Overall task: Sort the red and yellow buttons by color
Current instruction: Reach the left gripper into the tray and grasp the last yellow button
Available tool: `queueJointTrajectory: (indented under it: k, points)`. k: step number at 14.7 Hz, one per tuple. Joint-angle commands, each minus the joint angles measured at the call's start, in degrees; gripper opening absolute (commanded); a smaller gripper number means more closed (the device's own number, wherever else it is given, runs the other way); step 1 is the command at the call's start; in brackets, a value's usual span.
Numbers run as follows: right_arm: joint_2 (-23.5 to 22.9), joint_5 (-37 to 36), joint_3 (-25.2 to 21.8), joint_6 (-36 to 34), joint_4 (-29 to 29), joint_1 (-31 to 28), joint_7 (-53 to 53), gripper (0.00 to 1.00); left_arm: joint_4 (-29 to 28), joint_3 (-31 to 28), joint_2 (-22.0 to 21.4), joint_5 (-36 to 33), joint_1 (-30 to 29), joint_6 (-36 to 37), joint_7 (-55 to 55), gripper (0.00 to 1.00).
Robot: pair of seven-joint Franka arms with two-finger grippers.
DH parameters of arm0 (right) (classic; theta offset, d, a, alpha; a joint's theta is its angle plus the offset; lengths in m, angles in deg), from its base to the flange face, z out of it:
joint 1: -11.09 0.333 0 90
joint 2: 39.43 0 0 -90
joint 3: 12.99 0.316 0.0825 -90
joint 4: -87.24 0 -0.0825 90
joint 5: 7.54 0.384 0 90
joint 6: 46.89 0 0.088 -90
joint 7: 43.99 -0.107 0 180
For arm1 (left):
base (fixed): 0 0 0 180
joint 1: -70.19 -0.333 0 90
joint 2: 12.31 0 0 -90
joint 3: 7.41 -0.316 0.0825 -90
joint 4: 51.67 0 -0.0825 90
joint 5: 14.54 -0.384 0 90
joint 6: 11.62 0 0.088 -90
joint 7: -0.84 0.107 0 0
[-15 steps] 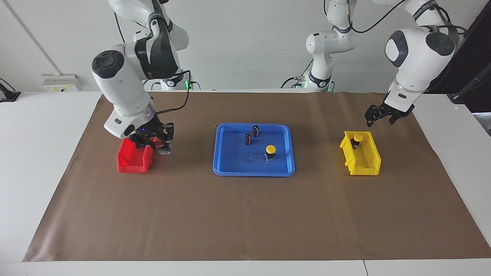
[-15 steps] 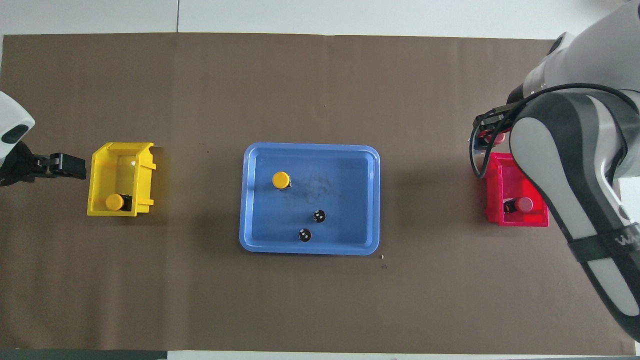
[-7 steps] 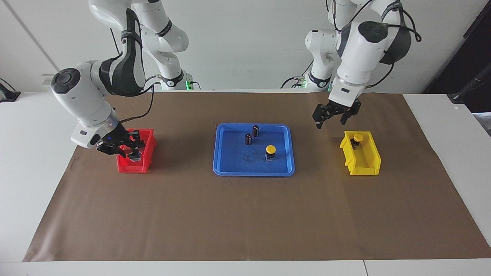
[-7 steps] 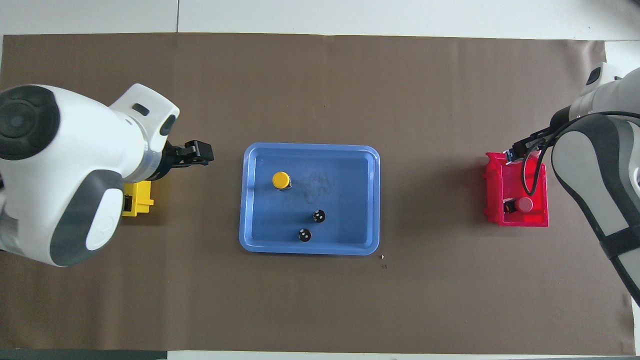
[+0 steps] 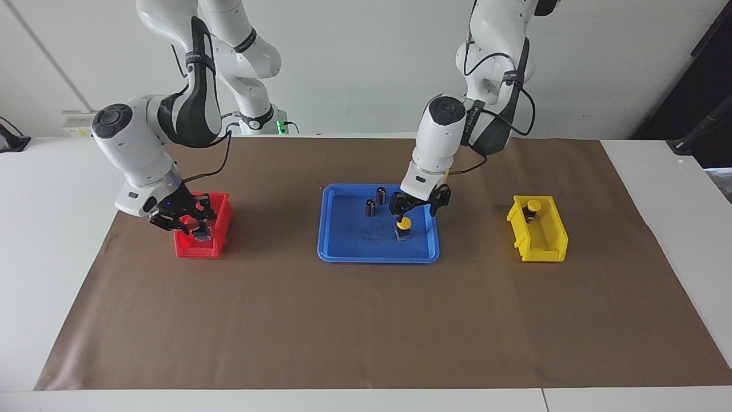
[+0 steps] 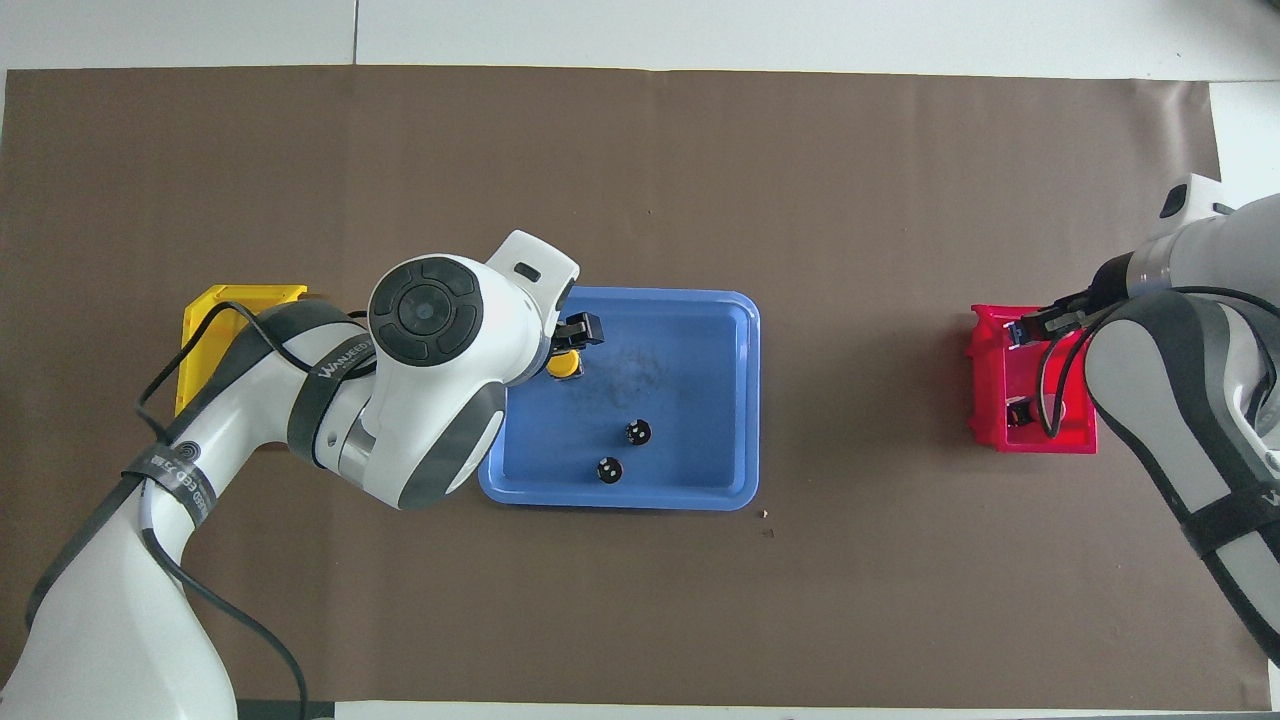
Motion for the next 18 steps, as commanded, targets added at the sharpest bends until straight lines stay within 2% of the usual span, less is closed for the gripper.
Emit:
queueJointTrajectory:
  k: [1, 5, 8, 9, 10, 11, 12, 16, 18]
  points:
    - [2.58, 0.03, 0.68, 1.61, 3.61, -1.04, 1.46, 0.14, 0.27, -1.10, 1.33, 0.70, 1.88, -1.46, -1.87, 1.00]
    - [3.46, 0.03, 0.68, 7.75, 8.88, -1.83, 1.64, 0.14, -1.39, -1.10, 1.69, 0.62, 2.06, -2.43, -2.32, 0.99]
    - [3.90, 0.03, 0.68, 9.78, 10.73, -1.83, 1.46, 0.14, -1.40, -1.10, 1.69, 0.62, 2.15, -2.87, -2.49, 0.97]
    - [4.08, 0.03, 0.68, 10.66, 11.52, -1.75, 1.46, 0.14, -1.40, -1.10, 1.69, 0.62, 2.15, -2.87, -2.58, 0.89]
    - [4.16, 0.03, 0.68, 11.28, 11.96, -1.92, 1.46, 0.14, -1.40, -1.10, 1.69, 0.62, 2.15, -2.87, -3.37, 0.55]
    - [4.08, 0.03, 0.68, 12.33, 12.57, -1.92, 1.46, 0.14, -1.49, -1.10, 1.69, 0.70, 2.06, -2.96, -3.81, 0.15]
    - [4.16, 0.03, 0.68, 12.60, 12.93, -1.92, 1.55, 0.14, -1.49, -1.10, 1.69, 0.62, 1.97, -3.31, -3.55, 0.04]
    - [4.34, 0.03, 0.68, 12.87, 13.55, -2.01, 1.64, 0.17, 0.17, -1.27, 1.78, 0.70, 1.80, -1.39, -3.99, 0.02]
    - [4.34, 0.03, 0.68, 12.95, 13.72, -2.36, 1.64, 0.17, 4.81, -1.28, 1.43, 0.62, 1.19, 6.22, -3.73, 0.02]
